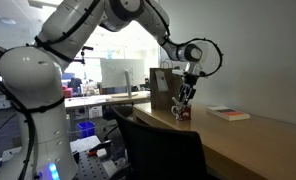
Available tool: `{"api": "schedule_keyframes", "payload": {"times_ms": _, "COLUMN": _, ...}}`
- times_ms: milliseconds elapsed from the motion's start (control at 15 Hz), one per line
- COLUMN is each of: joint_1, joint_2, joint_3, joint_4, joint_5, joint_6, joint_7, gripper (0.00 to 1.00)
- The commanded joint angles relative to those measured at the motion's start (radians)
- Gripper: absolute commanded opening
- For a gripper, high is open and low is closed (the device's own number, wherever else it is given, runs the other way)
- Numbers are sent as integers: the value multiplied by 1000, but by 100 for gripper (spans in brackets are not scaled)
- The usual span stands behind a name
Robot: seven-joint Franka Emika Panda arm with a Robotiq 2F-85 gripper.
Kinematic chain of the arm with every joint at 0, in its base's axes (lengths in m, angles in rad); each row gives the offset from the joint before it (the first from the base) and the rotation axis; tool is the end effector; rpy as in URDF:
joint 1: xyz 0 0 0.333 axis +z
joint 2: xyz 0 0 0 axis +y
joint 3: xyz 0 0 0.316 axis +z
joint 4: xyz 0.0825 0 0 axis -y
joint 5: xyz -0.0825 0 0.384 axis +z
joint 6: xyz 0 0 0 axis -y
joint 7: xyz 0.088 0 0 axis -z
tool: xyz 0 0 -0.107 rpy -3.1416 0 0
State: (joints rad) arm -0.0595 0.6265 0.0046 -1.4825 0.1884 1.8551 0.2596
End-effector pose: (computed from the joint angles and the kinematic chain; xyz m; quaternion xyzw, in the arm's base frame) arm 0.6829 -0.0234 0.2902 -0.9693 0.1920 0.1343 0.0743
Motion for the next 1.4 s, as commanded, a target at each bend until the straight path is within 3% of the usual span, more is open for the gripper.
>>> {"api": "schedule_keyframes", "payload": {"times_ms": 0, "joint_1": -2, "joint_2": 38, "joint_3": 0, "joint_4": 64, "joint_5": 28, "joint_6": -58, "joint_7": -42, "gripper": 66}}
{"api": "schedule_keyframes", "payload": {"times_ms": 200, "joint_1": 1, "joint_2": 58, "joint_3": 2, "joint_4": 88, "joint_5": 26, "joint_6": -72, "joint_7": -56, "gripper": 68}}
{"api": "schedule_keyframes", "payload": {"times_ms": 600, "joint_1": 2, "joint_2": 100, "joint_3": 7, "joint_4": 119, "joint_5": 28, "joint_6": -93, "joint_7": -73, "gripper": 60}}
{"api": "schedule_keyframes", "payload": {"times_ms": 733, "joint_1": 3, "joint_2": 111, "joint_3": 6, "joint_4": 129, "joint_5": 25, "joint_6": -93, "joint_7": -71, "gripper": 51}}
{"api": "schedule_keyframes", "payload": {"times_ms": 800, "joint_1": 3, "joint_2": 114, "joint_3": 6, "joint_4": 132, "joint_5": 25, "joint_6": -92, "joint_7": -72, "gripper": 36}}
{"api": "schedule_keyframes", "payload": {"times_ms": 1067, "joint_1": 7, "joint_2": 127, "joint_3": 6, "joint_4": 133, "joint_5": 27, "joint_6": -94, "joint_7": -66, "gripper": 3}}
{"api": "schedule_keyframes", "payload": {"times_ms": 1333, "joint_1": 13, "joint_2": 125, "joint_3": 6, "joint_4": 128, "joint_5": 27, "joint_6": -90, "joint_7": -59, "gripper": 5}}
